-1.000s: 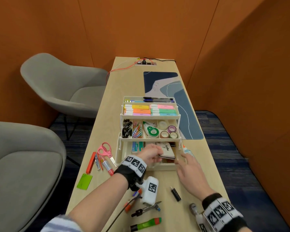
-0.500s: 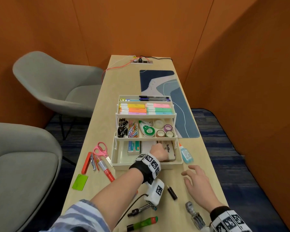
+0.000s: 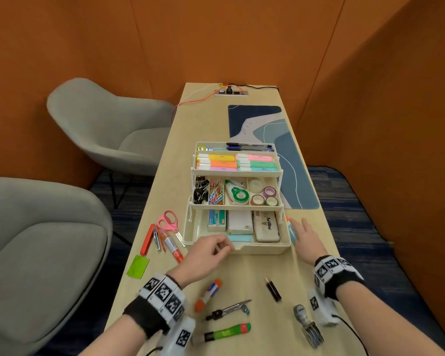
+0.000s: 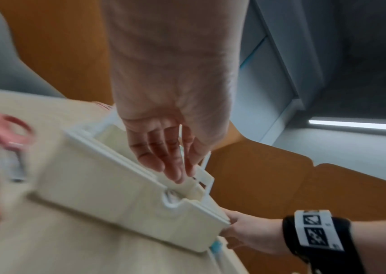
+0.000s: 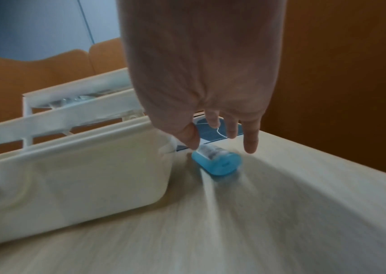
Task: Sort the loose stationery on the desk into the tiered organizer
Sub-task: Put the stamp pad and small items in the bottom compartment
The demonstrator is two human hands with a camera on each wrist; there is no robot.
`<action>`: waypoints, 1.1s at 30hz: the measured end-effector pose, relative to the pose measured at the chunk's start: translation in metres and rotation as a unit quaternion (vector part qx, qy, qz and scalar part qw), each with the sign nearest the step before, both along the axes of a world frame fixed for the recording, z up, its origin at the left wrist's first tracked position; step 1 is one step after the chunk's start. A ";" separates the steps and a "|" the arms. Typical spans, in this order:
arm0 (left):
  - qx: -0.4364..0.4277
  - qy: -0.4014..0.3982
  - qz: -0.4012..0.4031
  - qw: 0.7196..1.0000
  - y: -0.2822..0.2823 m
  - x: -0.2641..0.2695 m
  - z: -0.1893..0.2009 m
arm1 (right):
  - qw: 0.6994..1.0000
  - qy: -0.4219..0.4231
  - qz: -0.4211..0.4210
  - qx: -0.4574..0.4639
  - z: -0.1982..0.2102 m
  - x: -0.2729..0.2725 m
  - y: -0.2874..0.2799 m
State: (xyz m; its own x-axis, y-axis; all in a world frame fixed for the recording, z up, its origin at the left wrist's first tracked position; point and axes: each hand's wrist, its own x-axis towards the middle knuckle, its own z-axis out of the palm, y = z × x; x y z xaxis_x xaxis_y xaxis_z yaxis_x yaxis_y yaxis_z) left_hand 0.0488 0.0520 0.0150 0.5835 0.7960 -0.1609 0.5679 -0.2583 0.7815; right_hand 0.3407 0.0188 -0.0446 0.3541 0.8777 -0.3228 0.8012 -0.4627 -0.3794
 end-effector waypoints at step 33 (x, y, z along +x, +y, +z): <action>-0.111 0.159 0.131 0.972 0.086 0.025 -0.032 | 0.865 0.469 -0.174 -0.028 0.079 -0.088 -0.003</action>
